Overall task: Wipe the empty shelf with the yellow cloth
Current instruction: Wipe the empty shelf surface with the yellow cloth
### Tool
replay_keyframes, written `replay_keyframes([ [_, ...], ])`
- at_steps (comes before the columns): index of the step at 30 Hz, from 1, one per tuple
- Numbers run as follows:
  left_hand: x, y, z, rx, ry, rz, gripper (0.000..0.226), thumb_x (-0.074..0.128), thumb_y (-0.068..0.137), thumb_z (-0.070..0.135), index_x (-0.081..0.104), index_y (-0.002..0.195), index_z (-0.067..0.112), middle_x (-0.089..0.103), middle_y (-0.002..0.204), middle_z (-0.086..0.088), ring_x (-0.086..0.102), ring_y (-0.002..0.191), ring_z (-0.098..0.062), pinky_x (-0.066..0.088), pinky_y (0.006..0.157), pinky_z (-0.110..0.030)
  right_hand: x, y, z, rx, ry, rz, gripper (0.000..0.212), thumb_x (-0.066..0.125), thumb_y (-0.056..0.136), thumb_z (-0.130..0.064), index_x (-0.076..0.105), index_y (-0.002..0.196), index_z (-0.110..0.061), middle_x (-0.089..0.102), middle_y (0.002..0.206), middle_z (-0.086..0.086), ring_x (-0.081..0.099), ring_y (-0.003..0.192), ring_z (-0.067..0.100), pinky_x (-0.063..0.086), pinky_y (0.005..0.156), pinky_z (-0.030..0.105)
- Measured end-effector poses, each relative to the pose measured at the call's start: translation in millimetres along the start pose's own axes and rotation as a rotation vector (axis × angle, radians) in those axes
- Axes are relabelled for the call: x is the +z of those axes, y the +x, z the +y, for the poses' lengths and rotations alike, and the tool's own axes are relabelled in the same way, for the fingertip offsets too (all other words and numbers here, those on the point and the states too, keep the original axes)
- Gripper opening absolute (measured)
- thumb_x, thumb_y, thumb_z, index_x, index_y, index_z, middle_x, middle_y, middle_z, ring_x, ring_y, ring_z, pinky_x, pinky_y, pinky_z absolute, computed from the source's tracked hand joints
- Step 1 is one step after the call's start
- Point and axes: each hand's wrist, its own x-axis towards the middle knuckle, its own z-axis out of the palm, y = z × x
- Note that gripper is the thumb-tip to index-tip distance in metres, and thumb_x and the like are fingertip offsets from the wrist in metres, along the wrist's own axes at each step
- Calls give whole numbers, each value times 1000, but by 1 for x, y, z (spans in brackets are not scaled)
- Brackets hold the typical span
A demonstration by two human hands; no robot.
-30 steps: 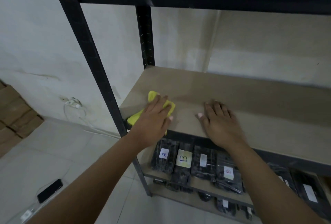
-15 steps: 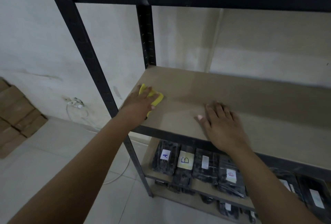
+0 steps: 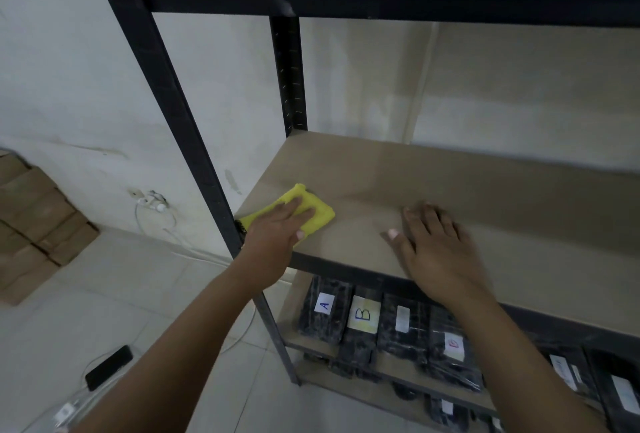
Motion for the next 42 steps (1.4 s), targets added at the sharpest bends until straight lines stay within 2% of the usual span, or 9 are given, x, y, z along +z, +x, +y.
replay_keyframes([
  [6, 7, 16, -11, -67, 120, -65, 45, 35, 100, 19, 33, 143, 29, 17, 157, 2, 26, 140, -21, 31, 107, -35, 0, -1, -2, -1, 4, -3, 76, -8, 83, -66, 11, 147, -29, 6, 160, 3, 2, 147, 21, 11, 118, 42],
  [9, 10, 31, -18, -178, 213, -182, 49, 30, 100, 27, 16, 146, 38, 1, 159, 3, 12, 143, -37, 23, 112, -48, -1, -3, -2, -1, 10, -13, 78, -9, 82, -68, 8, 147, -30, 4, 160, 3, 0, 147, 20, 9, 119, 41],
  [12, 13, 52, -18, -368, 294, -189, 57, 28, 99, 24, 0, 143, 49, -16, 157, 9, -3, 143, -40, 8, 109, -62, -2, -4, -3, -2, 14, -17, 75, -7, 84, -68, 6, 147, -30, 2, 160, 3, -1, 147, 20, 7, 118, 41],
  [16, 13, 83, -25, -444, 265, -116, 47, 22, 100, 35, 5, 140, 54, -12, 157, 12, -11, 142, -41, 3, 103, -73, -2, -3, -4, 3, 24, -28, 71, -1, 87, -66, 6, 148, -29, 1, 160, 3, -2, 147, 20, 7, 119, 41],
  [21, -3, 126, -36, -415, 207, -154, 56, 32, 99, 24, 9, 140, 54, -11, 157, 14, -5, 143, -38, 8, 105, -71, 1, 0, -4, 10, 21, -52, 74, -3, 83, -69, 2, 147, -31, -3, 160, 2, -6, 146, 21, 4, 119, 42],
  [25, -6, 154, -28, -404, 192, -156, 55, 28, 99, 21, 10, 142, 50, -10, 158, 10, -4, 143, -38, 11, 105, -70, 5, 2, -3, 9, 12, -21, 74, -4, 81, -71, 0, 146, -34, -2, 160, 1, -5, 146, 20, 4, 117, 42],
  [29, -8, 159, -35, -395, 110, -125, 47, 30, 97, 33, 17, 139, 51, 4, 157, 6, 22, 134, -37, 26, 102, -59, 8, 5, 0, 20, 9, -18, 74, -4, 79, -74, -2, 144, -39, -3, 160, -1, -5, 146, 19, 2, 116, 41],
  [35, -11, 138, -35, -377, 82, -138, 43, 27, 98, 36, 23, 140, 46, 10, 157, 11, 27, 133, -35, 30, 105, -52, 7, 6, 2, 31, 3, -35, 73, -1, 78, -76, -2, 144, -43, -2, 160, -2, -4, 146, 20, 3, 117, 42],
  [42, -18, 47, -11, -365, 343, -241, 55, 30, 98, 19, 9, 145, 38, 0, 158, 2, 29, 130, -43, 26, 105, -59, 3, 5, -1, 27, -3, -70, 73, 2, 80, -73, 0, 145, -40, -2, 160, 0, -3, 146, 24, 3, 117, 45],
])
